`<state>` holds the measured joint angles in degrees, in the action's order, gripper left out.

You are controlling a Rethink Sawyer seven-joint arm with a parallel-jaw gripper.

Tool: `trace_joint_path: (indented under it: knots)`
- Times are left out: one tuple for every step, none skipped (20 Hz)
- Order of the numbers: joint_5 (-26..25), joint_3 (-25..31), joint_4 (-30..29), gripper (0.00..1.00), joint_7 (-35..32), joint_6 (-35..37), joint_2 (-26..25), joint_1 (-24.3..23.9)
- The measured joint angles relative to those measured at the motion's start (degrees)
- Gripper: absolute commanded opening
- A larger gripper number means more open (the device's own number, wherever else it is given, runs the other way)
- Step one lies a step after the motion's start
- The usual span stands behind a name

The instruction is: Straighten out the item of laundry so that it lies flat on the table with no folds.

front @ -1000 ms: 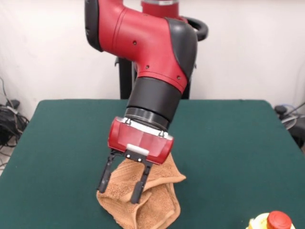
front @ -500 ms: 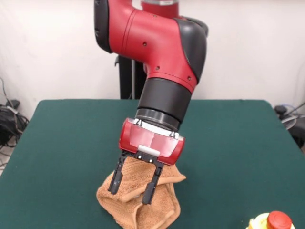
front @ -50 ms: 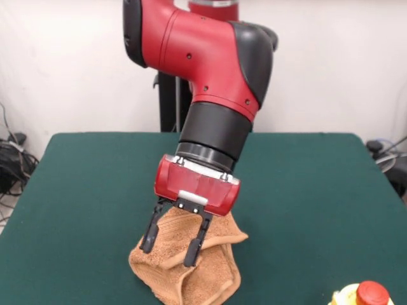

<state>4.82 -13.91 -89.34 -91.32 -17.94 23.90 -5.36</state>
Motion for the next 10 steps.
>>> trace_joint_path:
  knots:
    - [0.01, 0.28, -0.37, 1.0, 0.0, 1.75, 0.38, -0.38]
    - [0.01, 0.56, -0.65, 1.0, 0.0, 3.45, 0.68, -0.75]
    - [0.04, 1.05, -1.09, 1.0, 0.0, 6.21, 1.14, -1.38]
    - [0.06, 1.48, -1.58, 1.0, 0.0, 9.13, 1.61, -1.98]
    - [0.09, 1.73, -1.92, 1.0, 0.0, 11.03, 1.89, -2.34]
    - [0.11, 1.95, -2.22, 1.0, 0.0, 13.39, 2.12, -2.68]
    - [0.12, 2.16, -2.52, 1.0, 0.0, 15.75, 2.35, -3.02]
    - [0.12, 2.29, -2.67, 1.0, 0.0, 17.04, 2.47, -3.18]
    - [0.12, 2.44, -2.82, 1.0, 0.0, 18.24, 2.58, -3.31]
    - [0.12, 2.71, -3.16, 1.0, 0.0, 20.41, 2.71, -3.43]
